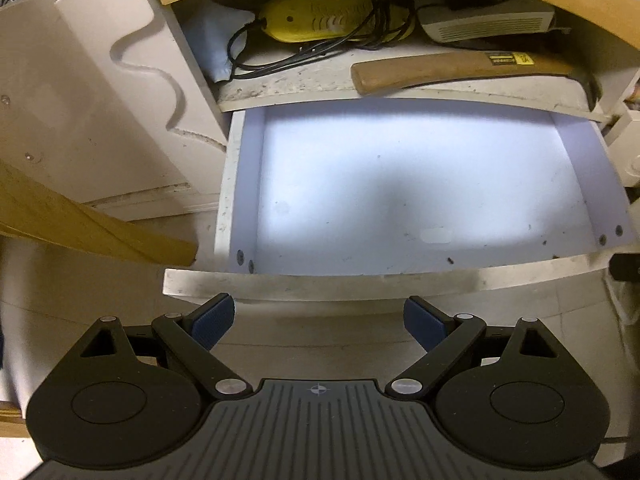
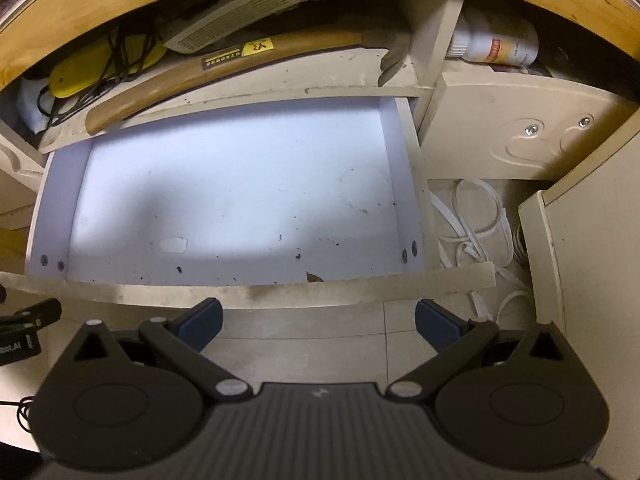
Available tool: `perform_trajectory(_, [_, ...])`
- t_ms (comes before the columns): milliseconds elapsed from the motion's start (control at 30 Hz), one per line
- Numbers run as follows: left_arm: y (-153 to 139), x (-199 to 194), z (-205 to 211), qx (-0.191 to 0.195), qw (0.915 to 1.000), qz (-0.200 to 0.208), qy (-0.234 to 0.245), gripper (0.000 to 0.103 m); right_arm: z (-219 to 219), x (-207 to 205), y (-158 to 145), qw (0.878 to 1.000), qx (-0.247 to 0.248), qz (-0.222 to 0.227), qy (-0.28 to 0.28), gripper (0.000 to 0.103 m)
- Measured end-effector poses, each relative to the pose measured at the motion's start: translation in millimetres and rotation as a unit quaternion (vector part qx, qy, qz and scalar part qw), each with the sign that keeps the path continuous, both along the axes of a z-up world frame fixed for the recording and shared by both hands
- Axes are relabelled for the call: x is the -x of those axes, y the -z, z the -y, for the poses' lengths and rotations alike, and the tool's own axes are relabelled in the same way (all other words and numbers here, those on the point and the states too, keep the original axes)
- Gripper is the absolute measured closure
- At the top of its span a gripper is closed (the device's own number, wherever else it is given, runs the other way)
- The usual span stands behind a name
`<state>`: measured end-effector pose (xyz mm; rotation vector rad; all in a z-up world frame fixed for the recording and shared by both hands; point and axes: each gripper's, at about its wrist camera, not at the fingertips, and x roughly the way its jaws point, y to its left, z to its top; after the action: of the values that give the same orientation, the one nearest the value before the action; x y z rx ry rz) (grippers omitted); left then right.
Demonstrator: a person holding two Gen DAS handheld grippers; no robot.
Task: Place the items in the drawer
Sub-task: 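Open both grippers and back them away from the open drawer, then raise the left gripper to the white egg-shaped object on the countertop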
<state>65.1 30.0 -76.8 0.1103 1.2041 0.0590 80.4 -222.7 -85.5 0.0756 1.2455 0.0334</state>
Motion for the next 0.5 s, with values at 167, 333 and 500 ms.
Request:
perform_trajectory(167, [-0.1, 0.0, 1.6, -0.002, 1.0000, 0.003, 0.003, 0.009, -2.9, 0.4, 0.8, 1.000, 0.000, 0.002, -0.004, 0.000])
perform_trajectory(333, [0.9, -0.7, 2.4, 0.000, 1.0000, 0.002, 0.005, 0.009, -2.1, -0.5, 1.3, 1.000, 0.004, 0.001, -0.002, 0.000])
perform_trajectory(500, [1.8, -0.9, 4.7, 0.001, 1.0000, 0.001, 0.010, 0.009, -3.1, 0.0, 1.7, 1.000, 0.003, -0.001, -0.005, 0.000])
